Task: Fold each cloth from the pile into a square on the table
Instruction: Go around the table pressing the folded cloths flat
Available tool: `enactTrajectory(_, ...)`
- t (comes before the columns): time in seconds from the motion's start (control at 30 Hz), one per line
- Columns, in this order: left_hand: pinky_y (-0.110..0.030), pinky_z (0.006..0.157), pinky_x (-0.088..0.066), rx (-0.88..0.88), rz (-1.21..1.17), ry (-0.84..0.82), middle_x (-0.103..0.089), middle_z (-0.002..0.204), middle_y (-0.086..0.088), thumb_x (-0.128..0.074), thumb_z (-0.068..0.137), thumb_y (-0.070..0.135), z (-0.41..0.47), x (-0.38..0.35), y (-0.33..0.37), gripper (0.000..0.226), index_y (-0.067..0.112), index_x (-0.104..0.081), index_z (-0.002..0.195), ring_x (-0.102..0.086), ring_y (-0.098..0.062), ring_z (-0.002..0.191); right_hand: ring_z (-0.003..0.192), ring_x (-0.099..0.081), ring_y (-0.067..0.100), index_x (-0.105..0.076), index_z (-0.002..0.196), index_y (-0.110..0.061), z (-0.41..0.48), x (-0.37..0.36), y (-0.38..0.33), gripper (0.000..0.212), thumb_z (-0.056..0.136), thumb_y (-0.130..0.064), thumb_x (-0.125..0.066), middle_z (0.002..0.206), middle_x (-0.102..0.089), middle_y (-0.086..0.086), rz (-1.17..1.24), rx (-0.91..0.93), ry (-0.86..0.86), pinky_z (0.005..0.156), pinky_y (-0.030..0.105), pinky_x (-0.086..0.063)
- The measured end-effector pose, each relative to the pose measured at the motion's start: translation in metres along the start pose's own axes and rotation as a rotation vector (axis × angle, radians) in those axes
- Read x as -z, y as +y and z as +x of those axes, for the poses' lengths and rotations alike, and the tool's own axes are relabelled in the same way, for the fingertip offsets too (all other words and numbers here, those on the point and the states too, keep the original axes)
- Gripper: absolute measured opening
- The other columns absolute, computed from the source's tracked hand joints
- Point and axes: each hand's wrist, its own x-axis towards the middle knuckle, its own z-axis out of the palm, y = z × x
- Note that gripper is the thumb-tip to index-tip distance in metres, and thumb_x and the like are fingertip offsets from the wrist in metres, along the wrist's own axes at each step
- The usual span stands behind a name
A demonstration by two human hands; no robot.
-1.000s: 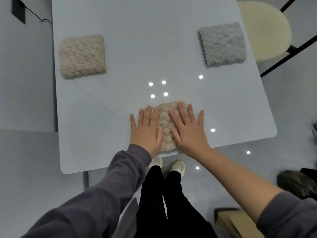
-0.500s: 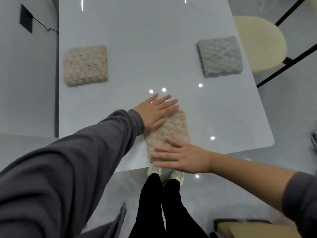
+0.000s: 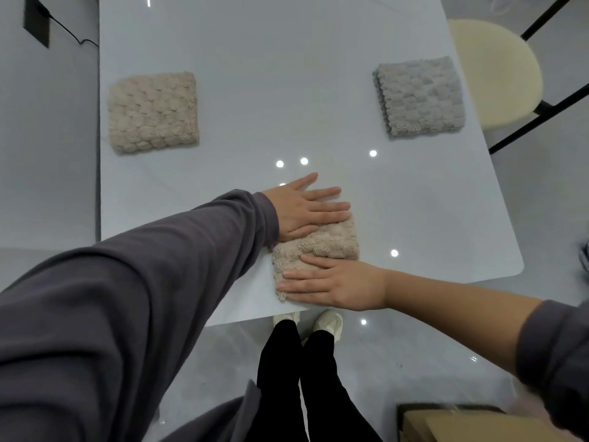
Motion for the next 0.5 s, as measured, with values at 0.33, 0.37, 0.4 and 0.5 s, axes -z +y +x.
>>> enactTrajectory(0.33, -0.051, 0.118, -0.013, 0.667, -0.135, 0.272, -0.017, 0.158, -0.016, -0.026, 0.095, 0.03, -0.048, 0.014, 0.06, 0.062, 0.003, -0.023, 0.15, -0.017, -0.03, 0.146, 0.147, -0.024, 0.026, -0.04, 0.146, -0.006, -0.014, 0.022, -0.021, 0.05, 0.098, -0.022, -0.04, 0.155, -0.034, 0.01, 0.102, -0.579, 0.227, 0.119, 0.051, -0.017)
enactTrajectory(0.37, -0.052, 0.117, -0.014, 0.744, -0.15, 0.291, -0.018, 0.158, -0.017, -0.028, 0.093, 0.029, -0.052, 0.013, 0.078, 0.062, 0.001, -0.025, 0.149, -0.016, -0.031, 0.146, 0.148, -0.019, 0.026, -0.035, 0.148, -0.005, -0.012, 0.021, -0.02, 0.053, 0.099, -0.025, -0.036, 0.157, -0.028, 0.01, 0.115, -0.718, 0.235, 0.118, 0.052, -0.015)
enactTrajectory(0.4, -0.053, 0.117, -0.015, 0.809, -0.157, 0.291, -0.018, 0.158, -0.019, -0.029, 0.092, 0.029, -0.052, 0.011, 0.097, 0.063, 0.0, -0.026, 0.148, -0.015, -0.033, 0.146, 0.149, -0.012, 0.025, -0.028, 0.151, -0.005, -0.008, 0.021, -0.02, 0.056, 0.1, -0.029, -0.032, 0.16, -0.021, 0.01, 0.135, -0.848, 0.228, 0.118, 0.052, -0.012)
enactTrajectory(0.5, -0.051, 0.117, -0.01, 0.92, -0.174, 0.228, -0.018, 0.158, -0.019, -0.031, 0.09, 0.033, -0.034, -0.003, 0.134, 0.068, -0.001, -0.02, 0.148, -0.013, -0.033, 0.146, 0.15, -0.005, 0.024, -0.018, 0.152, -0.004, 0.008, 0.013, -0.019, 0.061, 0.1, -0.036, -0.025, 0.162, -0.011, 0.011, 0.141, -1.044, 0.17, 0.118, 0.054, -0.008)
